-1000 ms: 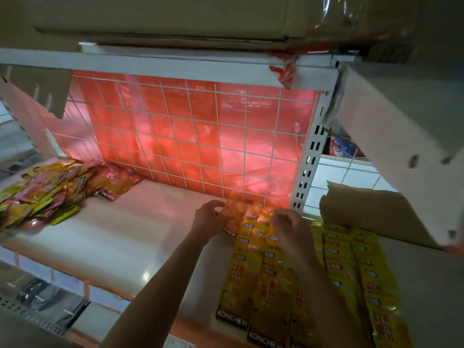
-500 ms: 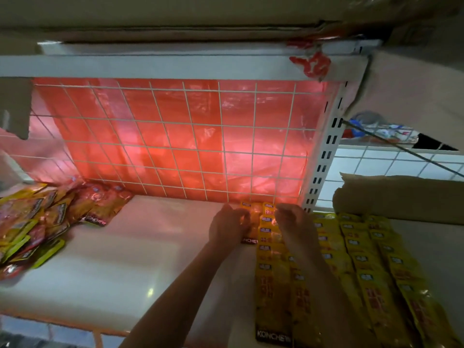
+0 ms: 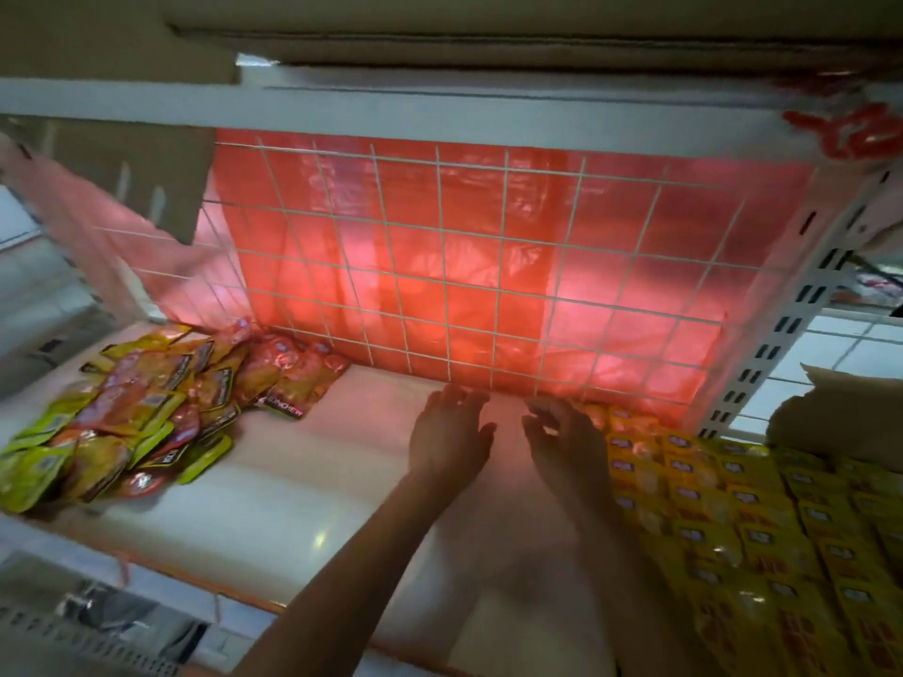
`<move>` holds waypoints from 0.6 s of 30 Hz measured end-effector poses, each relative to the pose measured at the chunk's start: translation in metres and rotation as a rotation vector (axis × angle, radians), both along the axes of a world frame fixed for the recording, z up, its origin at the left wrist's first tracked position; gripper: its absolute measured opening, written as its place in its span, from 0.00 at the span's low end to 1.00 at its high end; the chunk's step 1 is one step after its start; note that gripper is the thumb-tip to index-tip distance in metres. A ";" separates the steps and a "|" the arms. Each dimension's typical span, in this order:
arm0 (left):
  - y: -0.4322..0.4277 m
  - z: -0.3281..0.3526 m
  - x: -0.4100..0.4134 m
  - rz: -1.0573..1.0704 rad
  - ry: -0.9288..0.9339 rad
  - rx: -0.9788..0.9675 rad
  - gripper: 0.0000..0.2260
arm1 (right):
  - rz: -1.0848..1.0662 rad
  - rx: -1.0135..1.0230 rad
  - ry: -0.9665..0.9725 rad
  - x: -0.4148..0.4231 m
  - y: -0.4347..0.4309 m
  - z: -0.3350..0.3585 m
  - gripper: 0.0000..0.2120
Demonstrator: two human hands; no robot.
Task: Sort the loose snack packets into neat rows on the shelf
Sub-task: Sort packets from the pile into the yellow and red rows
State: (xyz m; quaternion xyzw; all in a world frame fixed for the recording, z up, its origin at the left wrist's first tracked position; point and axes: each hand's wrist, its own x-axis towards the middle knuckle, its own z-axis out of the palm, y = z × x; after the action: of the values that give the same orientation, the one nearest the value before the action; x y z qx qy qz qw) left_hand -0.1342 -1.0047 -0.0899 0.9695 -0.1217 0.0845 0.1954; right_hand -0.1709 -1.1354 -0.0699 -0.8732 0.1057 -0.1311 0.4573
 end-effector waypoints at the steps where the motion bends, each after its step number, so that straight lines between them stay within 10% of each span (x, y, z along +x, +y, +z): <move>1: 0.010 0.002 0.000 0.016 -0.006 0.004 0.19 | 0.019 -0.016 0.003 0.003 0.009 -0.001 0.11; 18: 0.248 -0.001 0.079 0.262 0.013 0.163 0.16 | 0.184 -0.149 0.295 0.100 0.231 -0.023 0.21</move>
State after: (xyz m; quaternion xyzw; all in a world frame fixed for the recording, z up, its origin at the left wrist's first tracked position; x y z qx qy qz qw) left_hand -0.0550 -0.7565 -0.0905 0.9903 0.0006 0.0927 0.1040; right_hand -0.0713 -0.9041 -0.0933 -0.9204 0.0814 0.0332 0.3810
